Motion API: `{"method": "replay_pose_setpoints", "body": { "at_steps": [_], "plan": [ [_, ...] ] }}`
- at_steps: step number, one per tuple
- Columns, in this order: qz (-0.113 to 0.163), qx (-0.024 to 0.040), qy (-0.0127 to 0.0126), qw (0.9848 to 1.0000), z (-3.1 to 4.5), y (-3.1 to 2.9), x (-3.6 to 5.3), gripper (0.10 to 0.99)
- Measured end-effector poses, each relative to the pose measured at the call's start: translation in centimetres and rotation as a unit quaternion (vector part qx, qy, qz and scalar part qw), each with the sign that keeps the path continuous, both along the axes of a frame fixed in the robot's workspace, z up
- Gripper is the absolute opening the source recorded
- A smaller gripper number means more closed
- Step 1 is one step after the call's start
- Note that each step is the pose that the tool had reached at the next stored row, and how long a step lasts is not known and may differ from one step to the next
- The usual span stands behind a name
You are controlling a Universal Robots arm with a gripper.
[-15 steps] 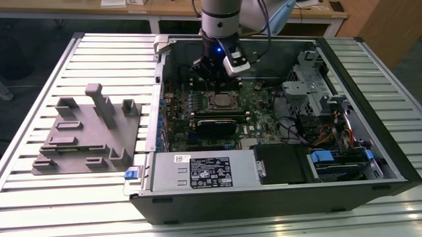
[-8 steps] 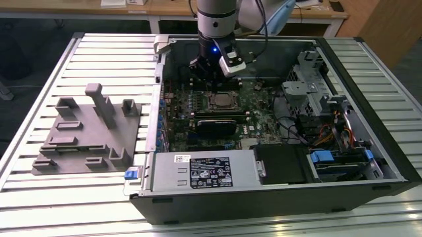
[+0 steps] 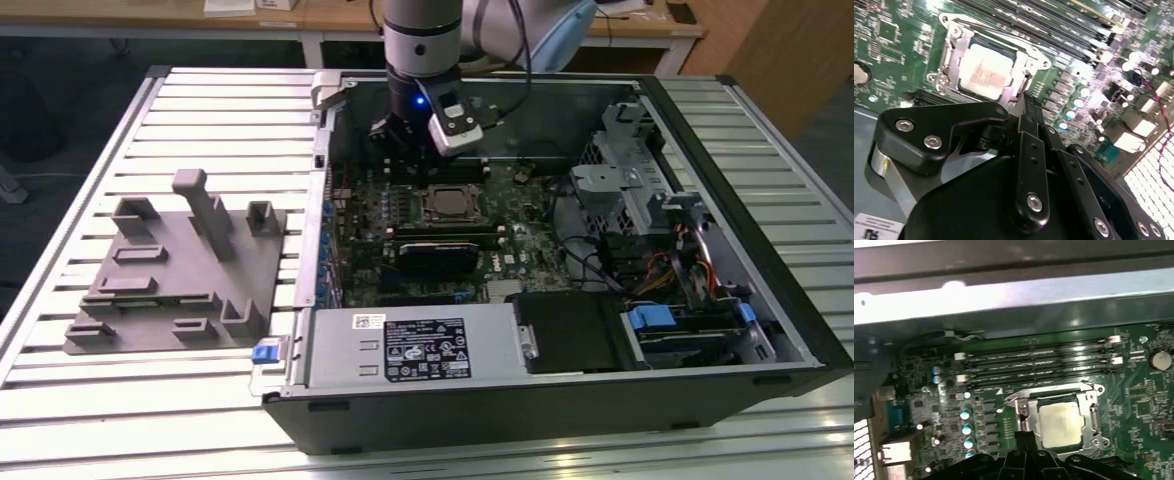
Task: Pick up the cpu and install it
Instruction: 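Install the first cpu locking lever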
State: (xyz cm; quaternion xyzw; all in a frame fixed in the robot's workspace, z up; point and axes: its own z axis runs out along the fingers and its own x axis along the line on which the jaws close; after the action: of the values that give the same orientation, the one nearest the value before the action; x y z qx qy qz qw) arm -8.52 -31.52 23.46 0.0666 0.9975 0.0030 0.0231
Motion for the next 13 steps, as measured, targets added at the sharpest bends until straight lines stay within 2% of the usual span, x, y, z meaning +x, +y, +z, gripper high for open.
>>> {"method": "replay_pose_setpoints", "body": {
  "at_steps": [8,13],
  "plan": [
    [0.0,0.0001,0.0,1.0,-0.01,0.0,-1.58,0.106],
    [0.0,0.0065,0.0,1.0,0.0,0.0,-2.03,0.106]
  ]
}}
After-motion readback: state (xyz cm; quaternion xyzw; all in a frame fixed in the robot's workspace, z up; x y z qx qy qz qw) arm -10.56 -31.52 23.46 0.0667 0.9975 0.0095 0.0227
